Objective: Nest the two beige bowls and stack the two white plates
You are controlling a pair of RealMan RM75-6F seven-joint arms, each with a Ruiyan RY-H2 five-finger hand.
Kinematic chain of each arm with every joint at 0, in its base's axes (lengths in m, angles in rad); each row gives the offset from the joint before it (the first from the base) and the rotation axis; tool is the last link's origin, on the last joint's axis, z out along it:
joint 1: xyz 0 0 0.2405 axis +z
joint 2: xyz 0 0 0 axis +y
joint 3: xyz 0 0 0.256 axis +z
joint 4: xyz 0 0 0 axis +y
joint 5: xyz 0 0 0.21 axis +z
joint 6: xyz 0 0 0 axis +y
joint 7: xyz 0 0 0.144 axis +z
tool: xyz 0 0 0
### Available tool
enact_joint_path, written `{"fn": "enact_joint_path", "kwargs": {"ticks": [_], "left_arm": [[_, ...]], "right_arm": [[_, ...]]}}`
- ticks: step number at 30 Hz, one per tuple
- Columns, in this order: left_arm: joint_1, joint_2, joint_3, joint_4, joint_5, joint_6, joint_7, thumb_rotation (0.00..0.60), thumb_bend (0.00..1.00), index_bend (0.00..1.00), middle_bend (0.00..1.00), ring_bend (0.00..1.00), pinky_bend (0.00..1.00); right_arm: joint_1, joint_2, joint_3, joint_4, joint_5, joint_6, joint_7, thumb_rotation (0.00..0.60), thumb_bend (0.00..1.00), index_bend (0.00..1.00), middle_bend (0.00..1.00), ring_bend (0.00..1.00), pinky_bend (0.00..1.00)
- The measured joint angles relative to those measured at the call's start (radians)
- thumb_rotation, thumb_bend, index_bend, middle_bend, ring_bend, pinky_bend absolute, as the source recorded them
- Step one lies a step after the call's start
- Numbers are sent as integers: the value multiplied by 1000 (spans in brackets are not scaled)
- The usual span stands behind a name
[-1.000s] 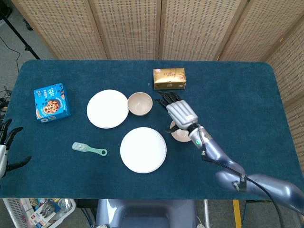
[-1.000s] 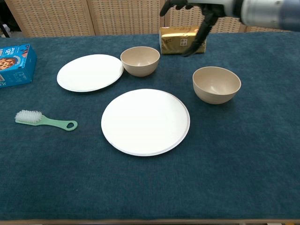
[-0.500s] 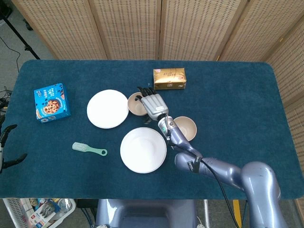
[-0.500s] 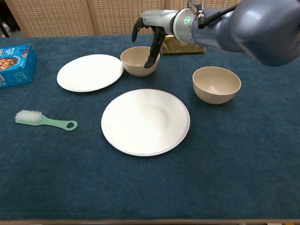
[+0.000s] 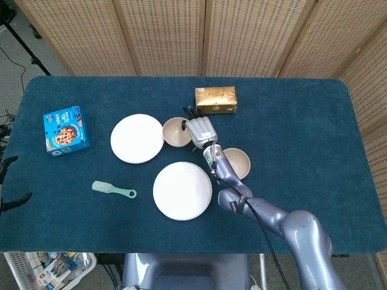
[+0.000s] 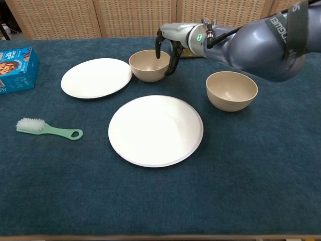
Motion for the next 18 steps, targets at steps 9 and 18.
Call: {"fn": "enact_joint_path", "kwargs": {"ticks": [9,18], "left_arm": [[-1,1,-8,4,-11,-1,-8,600,18,199,0,0,0],[-4,0,-11,10,-19,-11,-12,600,18,199,0,0,0]], "right_arm": [[3,-51,2,100,-85,-35,113,600,470,554,20,0,0],[-7,-79,-5,162,-178,-23,205,600,516,647,38,0,0]]}}
